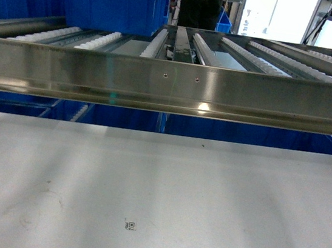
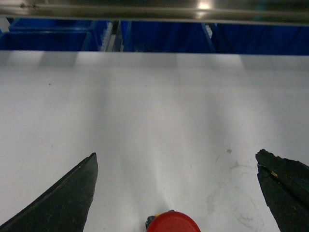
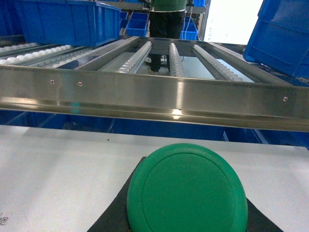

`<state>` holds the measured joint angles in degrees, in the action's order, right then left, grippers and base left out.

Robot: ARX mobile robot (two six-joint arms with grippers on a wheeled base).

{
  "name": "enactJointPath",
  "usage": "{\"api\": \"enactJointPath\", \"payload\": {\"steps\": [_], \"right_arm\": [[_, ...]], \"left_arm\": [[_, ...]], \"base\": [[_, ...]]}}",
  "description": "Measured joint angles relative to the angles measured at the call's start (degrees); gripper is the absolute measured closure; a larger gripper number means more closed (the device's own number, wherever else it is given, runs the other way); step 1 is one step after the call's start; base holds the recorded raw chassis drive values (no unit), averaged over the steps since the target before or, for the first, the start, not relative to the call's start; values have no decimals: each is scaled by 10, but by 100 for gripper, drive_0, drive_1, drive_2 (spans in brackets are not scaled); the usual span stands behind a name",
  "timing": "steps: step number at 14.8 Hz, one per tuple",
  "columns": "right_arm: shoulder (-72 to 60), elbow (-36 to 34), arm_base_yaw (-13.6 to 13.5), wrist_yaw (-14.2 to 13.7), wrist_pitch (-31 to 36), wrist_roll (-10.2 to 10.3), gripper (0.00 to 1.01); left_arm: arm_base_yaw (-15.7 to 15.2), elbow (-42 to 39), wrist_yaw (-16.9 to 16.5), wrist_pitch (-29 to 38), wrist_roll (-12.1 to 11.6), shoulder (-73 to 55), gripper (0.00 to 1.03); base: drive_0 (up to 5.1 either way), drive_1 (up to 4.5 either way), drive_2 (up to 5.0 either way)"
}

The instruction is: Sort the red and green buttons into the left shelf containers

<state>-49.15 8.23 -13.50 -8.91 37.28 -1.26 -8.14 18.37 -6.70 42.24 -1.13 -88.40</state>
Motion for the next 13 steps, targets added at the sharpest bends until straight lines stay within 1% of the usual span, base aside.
{"api": "enactJointPath", "payload": {"steps": [1, 3, 5, 6, 7, 8, 10, 12, 13], "right_arm": [[0, 0, 0, 0, 0, 0, 75], [0, 0, 0, 0, 0, 0, 75], [0, 0, 0, 0, 0, 0, 75], [0, 0, 0, 0, 0, 0, 75], [0, 0, 0, 0, 0, 0, 75], [0, 0, 0, 0, 0, 0, 75], [0, 0, 0, 0, 0, 0, 75], [0, 0, 0, 0, 0, 0, 75], [0, 0, 0, 0, 0, 0, 75]], "left_arm": [[12, 4, 6, -16, -4, -5, 5], [34, 6, 11, -54, -3, -21, 5], [40, 5, 30, -36, -4, -49, 5], [41, 4, 31, -30, -3, -58, 5], [35, 2, 28, -27, -3, -70, 5], [25, 0, 16, -15, -2, -87, 5], [6, 0, -2, -13, -2, -116, 5], [-9, 0, -12, -3, -1, -130, 5], [-10, 0, -19, 1, -2, -133, 14]], "base": [[0, 0, 0], [0, 0, 0], [0, 0, 0], [0, 0, 0], [0, 0, 0], [0, 0, 0], [0, 0, 0], [0, 0, 0], [0, 0, 0]]}}
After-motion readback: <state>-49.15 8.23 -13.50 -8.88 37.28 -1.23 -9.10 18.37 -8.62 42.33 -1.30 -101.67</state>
